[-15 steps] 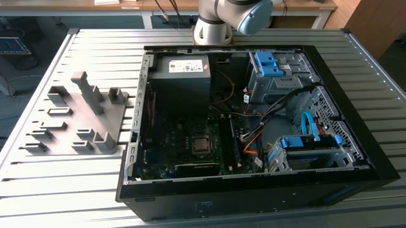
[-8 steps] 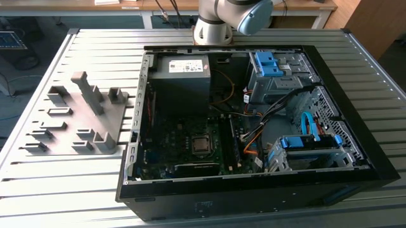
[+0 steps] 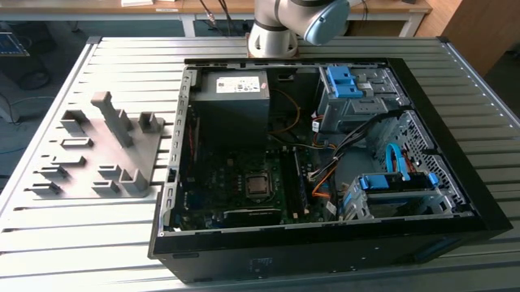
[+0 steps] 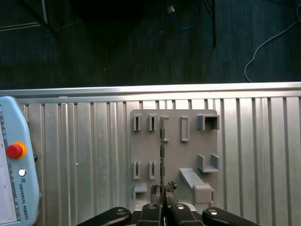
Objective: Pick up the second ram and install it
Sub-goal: 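Pick up the second ram and move it above second insertion slot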
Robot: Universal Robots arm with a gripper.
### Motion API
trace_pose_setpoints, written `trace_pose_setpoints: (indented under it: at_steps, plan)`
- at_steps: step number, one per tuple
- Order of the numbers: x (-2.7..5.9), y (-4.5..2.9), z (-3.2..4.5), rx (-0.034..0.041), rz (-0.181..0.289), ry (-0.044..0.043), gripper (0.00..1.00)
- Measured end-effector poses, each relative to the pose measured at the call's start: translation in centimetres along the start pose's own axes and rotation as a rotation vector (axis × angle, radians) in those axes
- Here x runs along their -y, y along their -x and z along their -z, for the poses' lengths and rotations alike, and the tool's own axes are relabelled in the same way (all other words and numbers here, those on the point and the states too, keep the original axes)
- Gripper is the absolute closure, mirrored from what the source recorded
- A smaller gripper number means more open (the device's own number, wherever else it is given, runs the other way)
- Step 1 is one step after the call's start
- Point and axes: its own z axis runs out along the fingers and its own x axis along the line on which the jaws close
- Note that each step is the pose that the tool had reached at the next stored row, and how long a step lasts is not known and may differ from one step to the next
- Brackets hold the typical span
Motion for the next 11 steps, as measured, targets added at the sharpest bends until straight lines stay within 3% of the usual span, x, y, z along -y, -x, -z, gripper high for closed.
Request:
trace_pose_setpoints:
  at_steps: [11]
  plan:
    - [-0.01, 0.03, 1.5, -0.0001, 0.0, 0.0002, 0.86]
